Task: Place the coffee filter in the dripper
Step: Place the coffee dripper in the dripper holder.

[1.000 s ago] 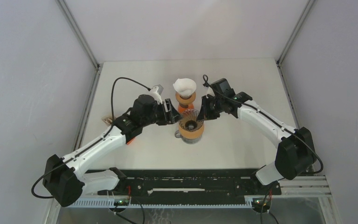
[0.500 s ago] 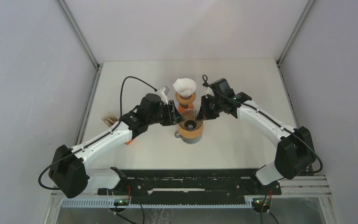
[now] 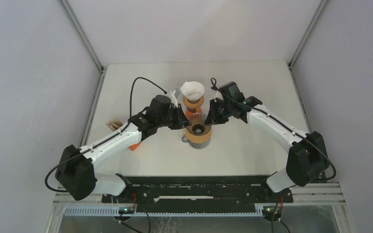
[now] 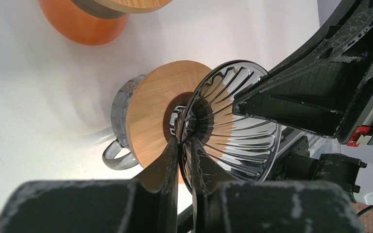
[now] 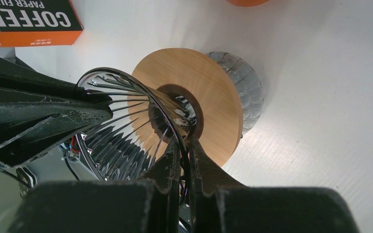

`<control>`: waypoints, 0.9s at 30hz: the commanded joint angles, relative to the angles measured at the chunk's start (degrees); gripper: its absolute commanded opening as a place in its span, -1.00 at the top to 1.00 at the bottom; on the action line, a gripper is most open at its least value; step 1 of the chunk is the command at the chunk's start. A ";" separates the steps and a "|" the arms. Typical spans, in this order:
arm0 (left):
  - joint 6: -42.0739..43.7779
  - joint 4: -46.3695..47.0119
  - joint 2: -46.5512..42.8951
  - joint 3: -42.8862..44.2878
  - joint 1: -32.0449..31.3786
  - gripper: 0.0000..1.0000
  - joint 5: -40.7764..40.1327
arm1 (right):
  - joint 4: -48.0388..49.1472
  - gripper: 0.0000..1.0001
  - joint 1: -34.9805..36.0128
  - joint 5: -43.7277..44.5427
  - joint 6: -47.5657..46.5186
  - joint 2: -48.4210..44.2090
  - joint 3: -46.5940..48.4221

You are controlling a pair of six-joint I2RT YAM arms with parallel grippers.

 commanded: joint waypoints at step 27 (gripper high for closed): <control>3.70 -4.02 3.14 3.64 -2.33 0.56 -0.60 | -3.80 1.00 2.02 5.99 -2.13 3.96 -1.40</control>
